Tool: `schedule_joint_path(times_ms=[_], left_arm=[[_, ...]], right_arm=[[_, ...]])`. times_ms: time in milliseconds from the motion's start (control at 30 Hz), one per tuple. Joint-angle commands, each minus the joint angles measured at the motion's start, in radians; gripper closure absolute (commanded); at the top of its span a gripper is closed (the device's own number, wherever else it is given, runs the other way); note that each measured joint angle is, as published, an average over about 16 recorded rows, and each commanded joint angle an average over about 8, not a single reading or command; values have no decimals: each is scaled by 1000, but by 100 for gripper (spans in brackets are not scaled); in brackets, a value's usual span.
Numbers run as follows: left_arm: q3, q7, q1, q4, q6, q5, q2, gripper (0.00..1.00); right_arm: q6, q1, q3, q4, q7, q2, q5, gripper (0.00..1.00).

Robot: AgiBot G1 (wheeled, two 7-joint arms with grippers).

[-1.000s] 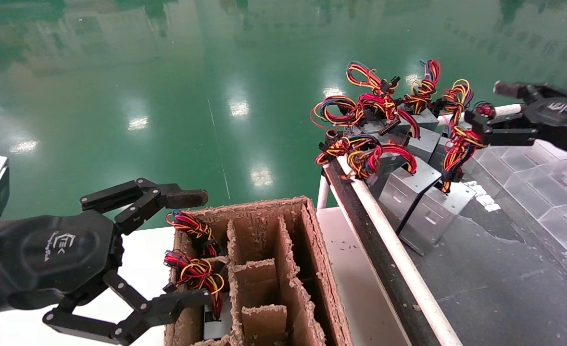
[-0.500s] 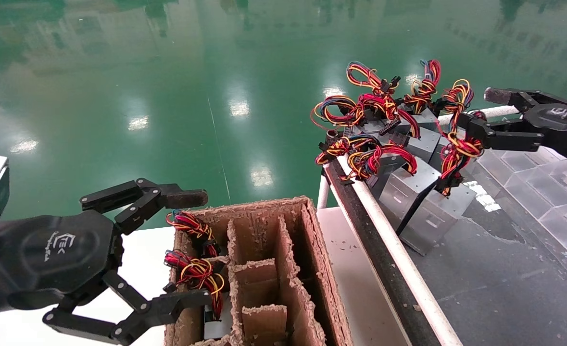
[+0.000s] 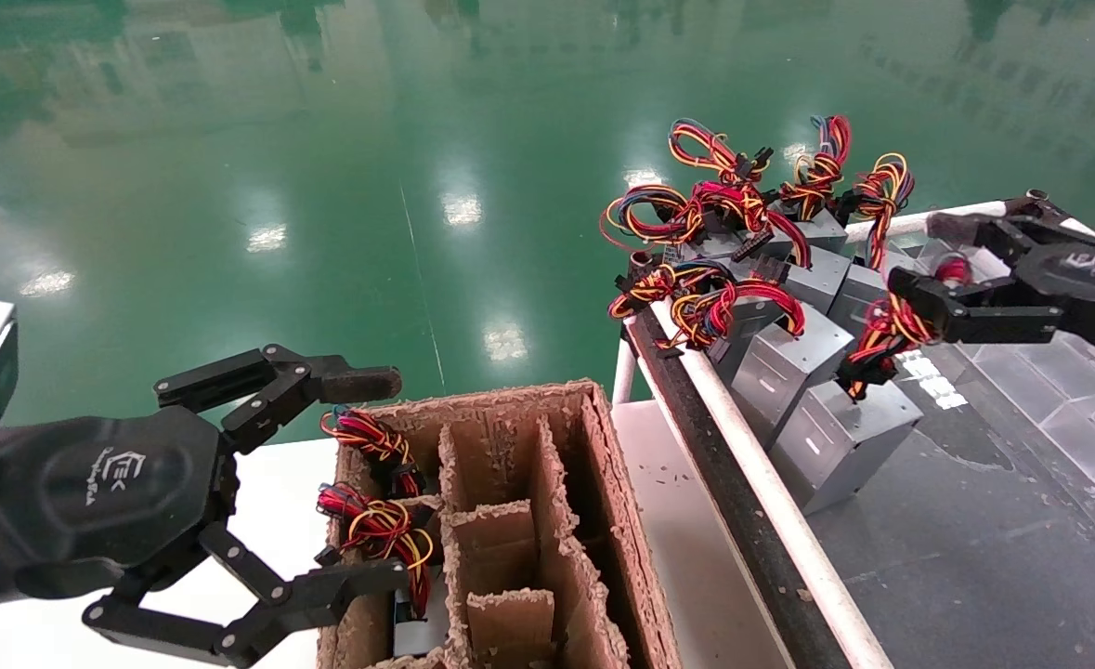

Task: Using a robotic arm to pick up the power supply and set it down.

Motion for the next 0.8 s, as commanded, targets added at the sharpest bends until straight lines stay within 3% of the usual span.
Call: schedule_joint_path(times_ms=[33, 433, 800], left_arm=[[0, 0, 0, 0, 0, 0, 0, 0], [0, 0, 0, 0, 0, 0, 0, 0], [0, 0, 0, 0, 0, 0, 0, 0]], right_arm=[[4, -7, -2, -2, 3, 1, -3, 0], [-22, -23, -8, 30, 53, 23, -7, 0], [-34, -78, 2, 171, 124, 82, 58, 0]])
